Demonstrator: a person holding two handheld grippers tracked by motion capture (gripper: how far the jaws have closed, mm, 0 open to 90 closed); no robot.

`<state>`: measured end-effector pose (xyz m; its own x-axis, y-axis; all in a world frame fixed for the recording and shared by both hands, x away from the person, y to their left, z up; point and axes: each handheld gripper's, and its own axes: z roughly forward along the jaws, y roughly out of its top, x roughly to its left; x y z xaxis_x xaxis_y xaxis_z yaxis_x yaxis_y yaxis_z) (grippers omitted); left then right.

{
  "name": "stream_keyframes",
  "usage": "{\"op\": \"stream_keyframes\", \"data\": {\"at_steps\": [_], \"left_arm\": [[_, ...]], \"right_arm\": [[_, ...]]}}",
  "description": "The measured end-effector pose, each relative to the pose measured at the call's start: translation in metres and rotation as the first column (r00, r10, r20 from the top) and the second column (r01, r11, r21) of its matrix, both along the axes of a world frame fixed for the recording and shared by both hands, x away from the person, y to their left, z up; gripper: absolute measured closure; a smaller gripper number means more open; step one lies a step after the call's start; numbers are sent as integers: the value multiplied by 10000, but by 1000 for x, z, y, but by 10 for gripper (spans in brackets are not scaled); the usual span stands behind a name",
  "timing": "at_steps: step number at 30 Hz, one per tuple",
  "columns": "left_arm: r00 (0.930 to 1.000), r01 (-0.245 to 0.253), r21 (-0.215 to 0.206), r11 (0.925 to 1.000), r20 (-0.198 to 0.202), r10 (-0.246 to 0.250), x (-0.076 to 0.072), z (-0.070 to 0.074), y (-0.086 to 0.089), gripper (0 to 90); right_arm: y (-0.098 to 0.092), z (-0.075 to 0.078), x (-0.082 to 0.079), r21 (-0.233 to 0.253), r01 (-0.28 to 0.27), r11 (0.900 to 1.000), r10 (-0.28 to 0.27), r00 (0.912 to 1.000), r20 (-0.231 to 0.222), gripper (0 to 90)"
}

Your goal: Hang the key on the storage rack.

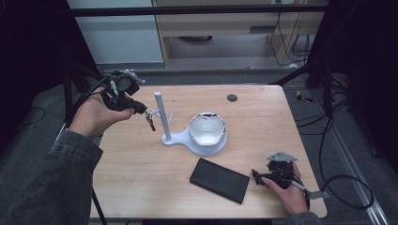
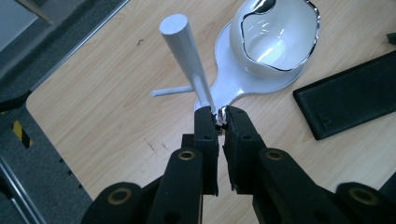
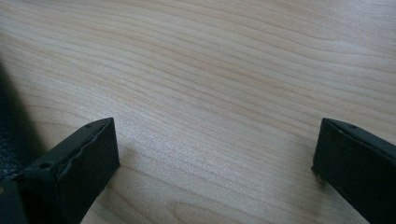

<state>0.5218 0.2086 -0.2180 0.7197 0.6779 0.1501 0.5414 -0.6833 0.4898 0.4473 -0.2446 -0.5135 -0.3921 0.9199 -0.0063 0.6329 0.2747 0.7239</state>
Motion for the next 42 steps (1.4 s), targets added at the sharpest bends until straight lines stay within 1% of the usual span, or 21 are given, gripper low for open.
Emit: {"op": "stream_keyframes", "data": {"at_steps": [2,3,5,10,14,24,25,30,31,32,33,35,37,39,42], "left_arm": [[10000,-33,64,10000,-5,33,2,-2,-1,835],[10000,34,119,9999,-27,-33,4,-4,-2,835],[10000,61,97,9999,-24,-60,8,-6,-4,835],[9999,105,152,9998,-12,-104,11,-7,-7,834],[10000,36,276,9996,-6,-36,13,-9,-5,835],[9998,65,56,10000,177,-66,20,-10,-3,834],[9997,30,-12,10000,240,-30,21,-10,-3,834],[9993,43,-58,10000,360,-41,23,-11,-5,834],[9994,133,-220,9997,327,-126,24,-11,-7,860],[9994,133,-220,9997,327,-126,24,-11,-7,883],[9992,143,-252,9996,368,-134,24,-10,-8,883],[9992,188,-146,9997,346,-182,25,-12,-11,884],[9992,133,-54,9999,374,-131,27,-15,-13,884],[9996,100,-107,9999,275,-97,31,-19,-12,885],[9997,116,-108,9999,237,-114,32,-21,-11,884]], "right_arm": [[0,0,0,3,-2,10000,2,10000,2,4],[0,0,0,4,-3,10000,3,10000,2,4],[0,0,0,7,-4,10000,4,10000,-1,4],[0,0,0,21,-10,10000,10,10000,-8,4],[0,0,0,42,-13,10000,13,10000,-9,4],[0,0,-1,48,-24,10000,24,10000,-28,4],[0,0,-1,26,-43,10000,43,10000,-6,4],[0,0,-1,-7,-50,10000,50,10000,11,4],[0,0,-1,-29,-64,10000,64,10000,6,4],[0,0,-1,-29,-64,10000,64,10000,6,4],[0,0,-1,-29,-66,10000,66,10000,7,4],[0,0,-2,-14,-69,10000,69,10000,6,4],[1,0,-2,26,-59,10000,59,10000,-29,4],[1,0,-2,24,-78,10000,78,10000,-14,4],[1,0,-2,-3,-94,10000,94,10000,-8,4]]}}
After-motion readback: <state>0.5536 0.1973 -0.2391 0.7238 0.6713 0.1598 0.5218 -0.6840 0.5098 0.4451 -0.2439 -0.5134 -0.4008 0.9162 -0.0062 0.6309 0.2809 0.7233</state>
